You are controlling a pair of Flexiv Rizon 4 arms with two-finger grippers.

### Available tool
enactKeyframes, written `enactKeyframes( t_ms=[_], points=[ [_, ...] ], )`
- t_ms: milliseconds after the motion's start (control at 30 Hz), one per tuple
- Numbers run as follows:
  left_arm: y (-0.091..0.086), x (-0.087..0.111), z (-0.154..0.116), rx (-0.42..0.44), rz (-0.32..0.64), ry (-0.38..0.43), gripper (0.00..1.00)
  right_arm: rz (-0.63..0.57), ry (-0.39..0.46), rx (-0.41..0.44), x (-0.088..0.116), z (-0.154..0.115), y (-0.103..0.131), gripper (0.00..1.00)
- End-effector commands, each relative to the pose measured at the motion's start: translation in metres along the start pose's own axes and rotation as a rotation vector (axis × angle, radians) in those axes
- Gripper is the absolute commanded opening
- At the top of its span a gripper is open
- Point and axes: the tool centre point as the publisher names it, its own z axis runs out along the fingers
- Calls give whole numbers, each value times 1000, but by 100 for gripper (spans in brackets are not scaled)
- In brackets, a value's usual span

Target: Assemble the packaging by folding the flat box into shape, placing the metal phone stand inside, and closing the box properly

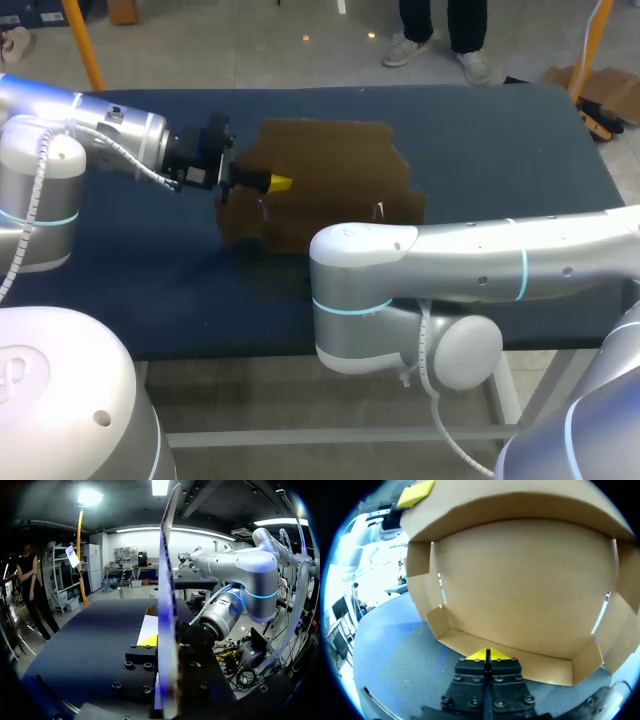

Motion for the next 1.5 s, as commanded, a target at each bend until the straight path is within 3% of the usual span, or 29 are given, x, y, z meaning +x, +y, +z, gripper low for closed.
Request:
enactKeyframes(
  t_ms=[33, 633, 1000, 1500],
  points=[
    [3, -1, -1, -10, -2, 2, 0, -1, -11, -1, 3, 3, -2, 0],
    [4, -2, 0, -13, -6, 3, 0, 0, -13, -4, 3, 1, -1, 0],
    [4, -2, 0, -13, -6, 3, 0, 8, -6, -97, 0, -33, 20, 0],
    [4, -2, 0, -13, -6, 3, 0, 70, 145, -180, -11, -94, 39, 0]
  ],
)
